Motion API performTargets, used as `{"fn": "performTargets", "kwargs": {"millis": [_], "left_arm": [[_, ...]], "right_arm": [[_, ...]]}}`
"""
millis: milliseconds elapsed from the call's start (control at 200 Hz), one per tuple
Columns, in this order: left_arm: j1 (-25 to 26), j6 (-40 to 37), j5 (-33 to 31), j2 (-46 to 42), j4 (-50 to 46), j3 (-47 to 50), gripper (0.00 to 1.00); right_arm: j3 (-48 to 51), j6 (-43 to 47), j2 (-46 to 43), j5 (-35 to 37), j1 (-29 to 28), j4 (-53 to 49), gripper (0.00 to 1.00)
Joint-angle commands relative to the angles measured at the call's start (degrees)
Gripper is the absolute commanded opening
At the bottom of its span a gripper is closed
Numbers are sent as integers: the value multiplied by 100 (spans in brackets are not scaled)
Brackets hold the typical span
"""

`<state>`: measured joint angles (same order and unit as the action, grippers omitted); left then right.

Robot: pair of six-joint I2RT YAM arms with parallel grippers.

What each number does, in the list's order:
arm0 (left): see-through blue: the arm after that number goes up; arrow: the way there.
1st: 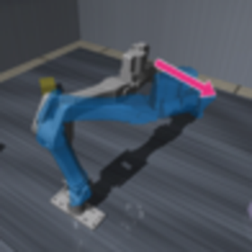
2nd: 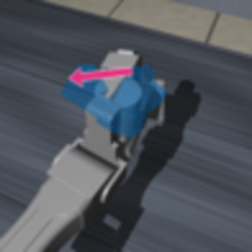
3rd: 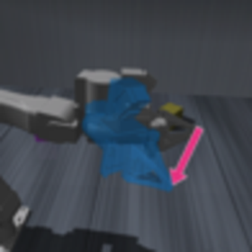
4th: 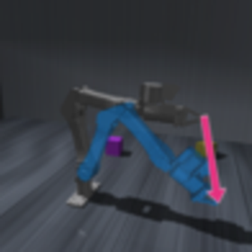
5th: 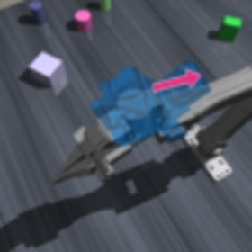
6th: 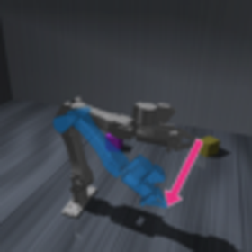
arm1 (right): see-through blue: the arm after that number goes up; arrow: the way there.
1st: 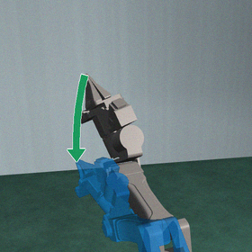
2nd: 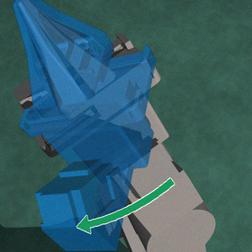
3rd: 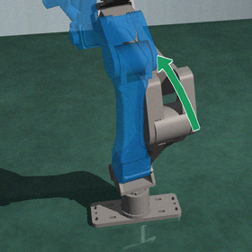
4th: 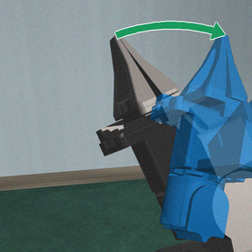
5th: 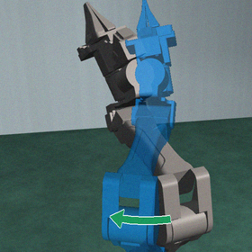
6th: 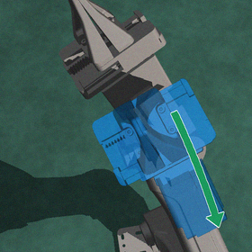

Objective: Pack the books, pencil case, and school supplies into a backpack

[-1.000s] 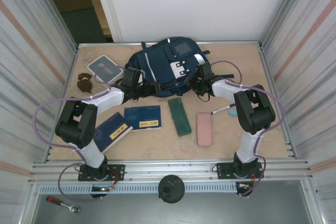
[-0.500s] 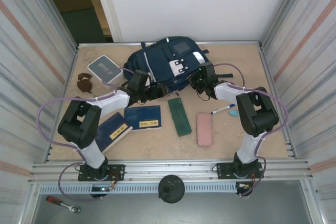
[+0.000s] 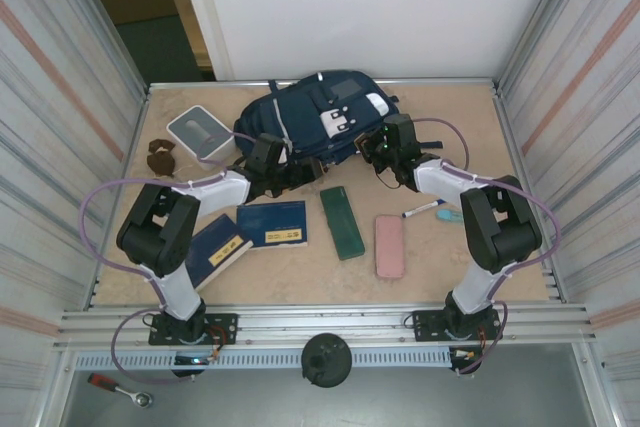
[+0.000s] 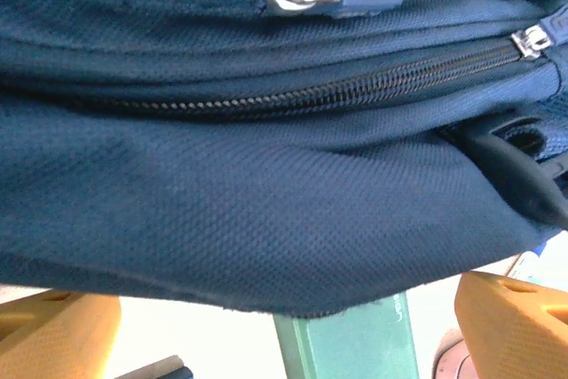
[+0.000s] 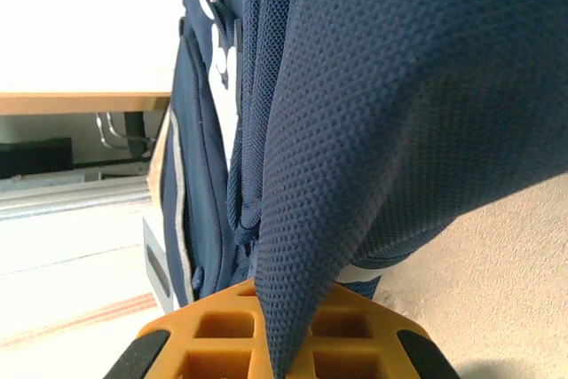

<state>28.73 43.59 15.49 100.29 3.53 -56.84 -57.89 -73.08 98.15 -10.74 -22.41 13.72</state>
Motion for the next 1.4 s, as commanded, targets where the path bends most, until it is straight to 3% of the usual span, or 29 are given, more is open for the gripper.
{"fn": "performTargets", "kwargs": {"millis": [0, 286, 892, 1037, 1267, 1398], "left_arm": [[-12, 137, 100, 81, 230, -148, 97], [-126, 269, 338, -343, 1119, 407, 99], [-421, 738, 746, -6, 1704, 294, 96], [-421, 745, 837, 146, 1679, 112, 80], [-421, 618, 1434, 219, 1834, -181, 30], [-428, 602, 2128, 290, 1862, -492, 12]], "right_arm": [[39, -62, -408, -130, -53, 292, 0], [24, 38, -507, -121, -70, 156, 0], [124, 83, -602, -225, -157, 50, 0], [128, 156, -677, -271, -167, -16, 0], [240, 515, -906, -227, -73, -337, 6], [295, 1019, -1106, -308, 100, -780, 15]]}}
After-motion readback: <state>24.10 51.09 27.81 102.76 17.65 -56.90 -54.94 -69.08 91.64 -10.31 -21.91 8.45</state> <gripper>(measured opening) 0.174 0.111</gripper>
